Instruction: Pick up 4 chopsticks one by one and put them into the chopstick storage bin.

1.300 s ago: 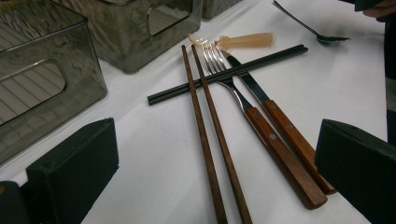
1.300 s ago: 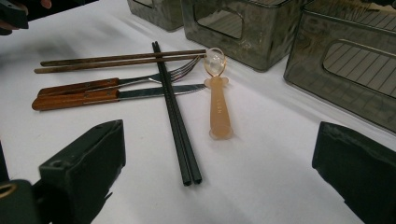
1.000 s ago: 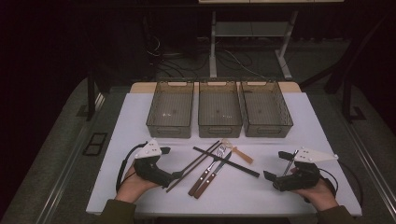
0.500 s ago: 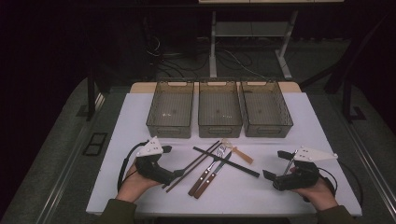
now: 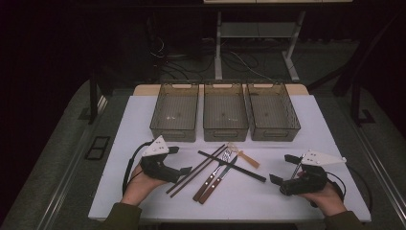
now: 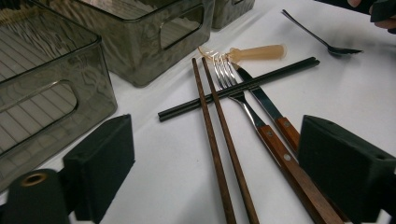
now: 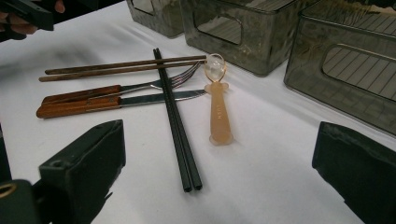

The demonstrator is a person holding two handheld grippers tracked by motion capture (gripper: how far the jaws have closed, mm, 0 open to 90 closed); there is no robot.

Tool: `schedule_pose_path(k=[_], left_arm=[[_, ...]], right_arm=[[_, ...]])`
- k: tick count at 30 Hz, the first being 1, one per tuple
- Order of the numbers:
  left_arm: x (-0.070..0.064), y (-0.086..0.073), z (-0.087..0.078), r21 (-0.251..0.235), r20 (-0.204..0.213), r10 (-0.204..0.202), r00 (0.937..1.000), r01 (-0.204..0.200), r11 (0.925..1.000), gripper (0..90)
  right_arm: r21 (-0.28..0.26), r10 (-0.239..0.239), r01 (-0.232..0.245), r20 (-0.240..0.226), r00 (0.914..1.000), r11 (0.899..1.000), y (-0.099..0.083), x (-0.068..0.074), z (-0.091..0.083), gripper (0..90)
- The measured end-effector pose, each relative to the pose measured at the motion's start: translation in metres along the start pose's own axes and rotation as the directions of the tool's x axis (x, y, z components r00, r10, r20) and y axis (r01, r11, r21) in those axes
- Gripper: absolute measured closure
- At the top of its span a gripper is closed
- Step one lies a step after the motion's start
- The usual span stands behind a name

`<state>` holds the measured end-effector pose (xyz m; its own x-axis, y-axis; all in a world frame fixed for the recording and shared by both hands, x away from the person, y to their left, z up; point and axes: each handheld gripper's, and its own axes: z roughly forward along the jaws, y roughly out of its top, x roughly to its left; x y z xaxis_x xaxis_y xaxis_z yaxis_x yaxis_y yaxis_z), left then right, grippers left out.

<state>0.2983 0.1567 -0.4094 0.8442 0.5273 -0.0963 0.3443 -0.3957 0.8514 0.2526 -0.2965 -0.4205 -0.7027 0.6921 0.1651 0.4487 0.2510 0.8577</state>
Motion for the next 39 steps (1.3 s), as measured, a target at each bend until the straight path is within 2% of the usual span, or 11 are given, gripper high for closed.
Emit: schedule_pose_path(k=[15,28,32,37,39], left_arm=[[0.006,0.011,0.013,-0.001,-0.007,-0.008,0.9999,0.008,1.0000,20.2],[0.005,0.022,0.032,-0.003,0.011,-0.007,0.9999,0.007,1.0000,28.7],[0.005,0.023,0.035,-0.002,0.011,-0.004,0.9999,0.004,1.0000,33.5],[0.003,0.023,0.042,0.020,0.012,0.001,0.9999,-0.001,0.9998,39.0],[0.001,0.022,0.045,0.032,0.020,0.006,0.9998,-0.007,0.9995,44.9]], right_arm=[[-0.001,0.004,-0.004,0.004,1.0000,1.000,0.000,-0.002,0.001,2.8],[-0.004,0.001,-0.001,0.010,0.9999,1.000,0.000,-0.002,0.000,2.8],[-0.006,-0.001,0.001,0.008,1.0000,1.000,0.000,-0.002,0.000,2.8],[-0.006,0.000,0.000,0.007,1.0000,1.000,0.000,-0.002,0.001,2.8],[-0.006,0.006,-0.006,0.008,0.9999,1.000,0.000,-0.002,0.000,2.8]])
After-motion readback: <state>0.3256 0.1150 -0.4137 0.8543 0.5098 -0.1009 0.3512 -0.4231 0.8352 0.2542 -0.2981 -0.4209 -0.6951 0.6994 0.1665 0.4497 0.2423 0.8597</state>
